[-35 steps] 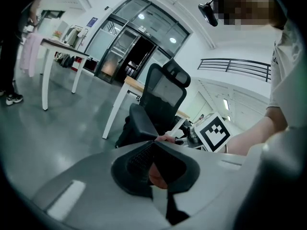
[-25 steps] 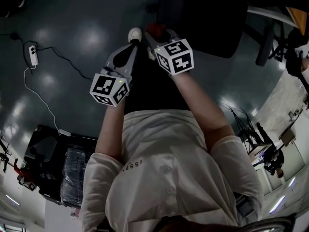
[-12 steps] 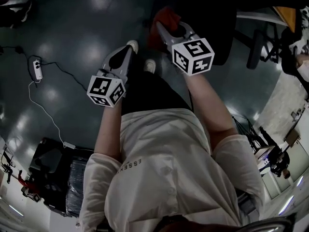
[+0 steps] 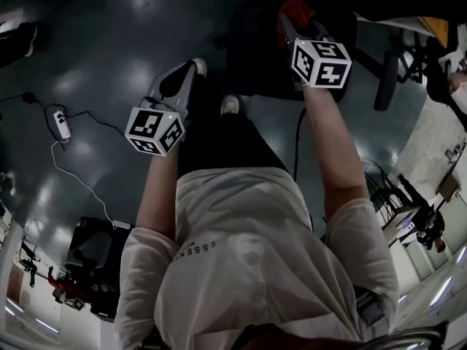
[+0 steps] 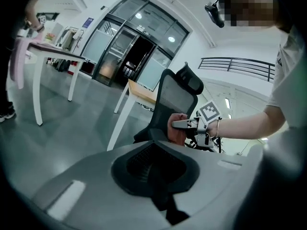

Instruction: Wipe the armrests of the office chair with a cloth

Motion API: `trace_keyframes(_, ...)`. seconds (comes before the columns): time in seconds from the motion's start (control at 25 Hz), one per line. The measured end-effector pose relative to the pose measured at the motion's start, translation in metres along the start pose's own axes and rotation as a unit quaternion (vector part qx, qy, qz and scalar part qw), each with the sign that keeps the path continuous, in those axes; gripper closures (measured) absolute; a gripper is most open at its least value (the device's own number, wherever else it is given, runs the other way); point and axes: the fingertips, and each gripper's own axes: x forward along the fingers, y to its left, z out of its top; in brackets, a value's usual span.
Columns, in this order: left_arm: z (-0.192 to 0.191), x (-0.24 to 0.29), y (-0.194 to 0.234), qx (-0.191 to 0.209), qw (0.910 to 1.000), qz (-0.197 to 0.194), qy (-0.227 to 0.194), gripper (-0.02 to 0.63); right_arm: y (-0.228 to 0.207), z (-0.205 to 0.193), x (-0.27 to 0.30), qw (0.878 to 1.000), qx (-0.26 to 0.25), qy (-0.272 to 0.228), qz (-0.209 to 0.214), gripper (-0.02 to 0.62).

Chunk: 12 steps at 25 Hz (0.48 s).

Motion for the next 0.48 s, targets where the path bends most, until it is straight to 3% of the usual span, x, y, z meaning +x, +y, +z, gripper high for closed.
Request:
trace_keyframes(0.28, 0.000, 0.031, 0.025, -0.011, 0.9988, -0.026, 0.040, 0.589, -0.002, 0.004, 0.051, 0.999, 0.033, 0.029, 0.001, 0.545)
trace_keyframes(0.48, 0.002, 0.040, 0.040, -0.022, 0.9981, -0.032, 0.048, 0.589, 0.015, 0.009, 0.074, 0.997, 0.041, 0.050, 0.031, 0.545)
